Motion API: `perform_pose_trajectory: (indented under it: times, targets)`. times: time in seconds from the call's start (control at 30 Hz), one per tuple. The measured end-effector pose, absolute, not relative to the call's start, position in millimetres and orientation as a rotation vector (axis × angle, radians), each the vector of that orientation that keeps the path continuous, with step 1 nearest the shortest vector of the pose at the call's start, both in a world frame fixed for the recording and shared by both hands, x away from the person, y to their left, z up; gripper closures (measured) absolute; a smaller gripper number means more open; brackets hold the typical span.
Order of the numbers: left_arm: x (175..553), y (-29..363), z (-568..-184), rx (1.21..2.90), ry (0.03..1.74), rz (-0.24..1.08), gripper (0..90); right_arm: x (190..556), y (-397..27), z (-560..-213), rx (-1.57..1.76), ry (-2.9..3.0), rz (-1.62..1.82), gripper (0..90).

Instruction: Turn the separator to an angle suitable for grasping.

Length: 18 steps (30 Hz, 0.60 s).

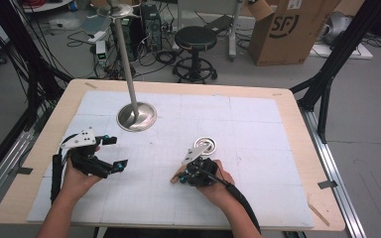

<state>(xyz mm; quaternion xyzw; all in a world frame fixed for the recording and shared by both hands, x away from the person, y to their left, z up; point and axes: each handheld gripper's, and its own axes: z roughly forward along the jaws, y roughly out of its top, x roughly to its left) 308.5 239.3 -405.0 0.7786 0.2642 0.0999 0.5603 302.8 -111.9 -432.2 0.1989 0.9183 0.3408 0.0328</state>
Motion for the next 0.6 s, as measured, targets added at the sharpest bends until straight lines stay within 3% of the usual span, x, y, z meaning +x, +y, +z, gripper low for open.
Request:
perform_pose_trajectory:
  times: [0.6]
  targets:
    - [308.9,241.1,-404.5,1.830,0.619,0.231,1.7,323.2,-82.7,-433.5,0.657,2.798,0.953,89.6]
